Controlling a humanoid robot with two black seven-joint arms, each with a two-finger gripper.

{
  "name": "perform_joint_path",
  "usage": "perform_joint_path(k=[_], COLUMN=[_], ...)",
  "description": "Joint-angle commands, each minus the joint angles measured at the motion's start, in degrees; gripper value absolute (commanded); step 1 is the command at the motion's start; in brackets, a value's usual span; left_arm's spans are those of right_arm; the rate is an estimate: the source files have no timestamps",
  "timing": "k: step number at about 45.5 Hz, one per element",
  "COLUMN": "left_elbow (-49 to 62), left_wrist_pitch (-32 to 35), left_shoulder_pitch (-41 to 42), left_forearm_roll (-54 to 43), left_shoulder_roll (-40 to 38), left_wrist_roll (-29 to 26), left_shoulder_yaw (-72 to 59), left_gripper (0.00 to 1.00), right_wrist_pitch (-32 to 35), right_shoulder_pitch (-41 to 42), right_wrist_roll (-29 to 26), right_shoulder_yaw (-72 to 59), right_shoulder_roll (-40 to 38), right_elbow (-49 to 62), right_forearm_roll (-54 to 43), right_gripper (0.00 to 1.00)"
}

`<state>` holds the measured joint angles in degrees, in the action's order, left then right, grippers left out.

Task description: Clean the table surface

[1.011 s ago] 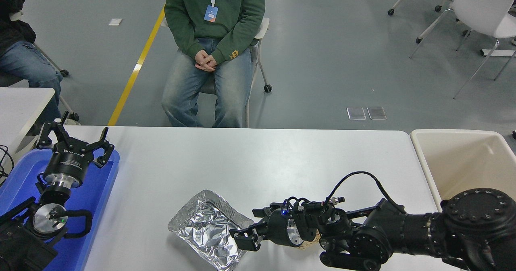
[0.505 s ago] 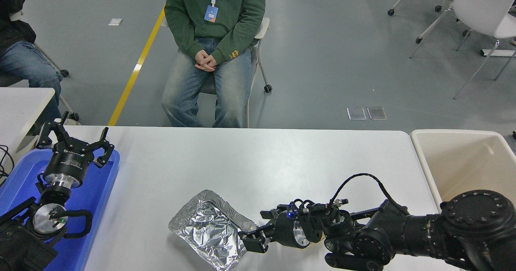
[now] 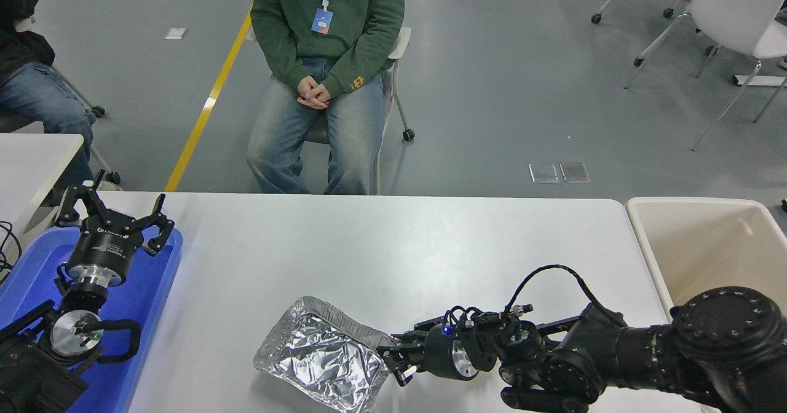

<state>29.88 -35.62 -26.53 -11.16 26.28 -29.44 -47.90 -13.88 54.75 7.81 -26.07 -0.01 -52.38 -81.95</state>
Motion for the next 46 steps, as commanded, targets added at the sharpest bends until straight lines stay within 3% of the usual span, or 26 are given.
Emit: perform_joint_path(k=[1,15,31,46], left_elbow=[0.0,0.0,0.0,0.0], left_wrist_pitch=[0.0,0.0,-0.1,-0.1], left_shoulder_pitch=[0.1,0.0,0.0,0.0], left_forearm_roll=[0.0,0.0,0.0,0.0], left_shoulder_roll=[0.0,0.0,0.0,0.0], left_wrist_roll=[0.0,0.0,0.0,0.0], left_shoulder_yaw=[0.0,0.0,0.0,0.0], left_gripper=[1.0,1.0,1.0,1.0], right_wrist_pitch=[0.1,0.4,2.4,3.3], right_shoulder_pitch=[1.0,5.2,11.9,18.3], right_wrist_roll=[0.1,0.5,0.8,0.8], right_shoulder_yaw=[0.0,0.8,1.1,1.3], right_shoulder_roll=[0.0,0.0,-0.1,-8.6], right_elbow=[-0.1,-1.8,-11.1,-18.4], right_forearm_roll=[0.6,4.9,8.1,10.3], right_gripper=[0.0,0.0,0.0,0.0])
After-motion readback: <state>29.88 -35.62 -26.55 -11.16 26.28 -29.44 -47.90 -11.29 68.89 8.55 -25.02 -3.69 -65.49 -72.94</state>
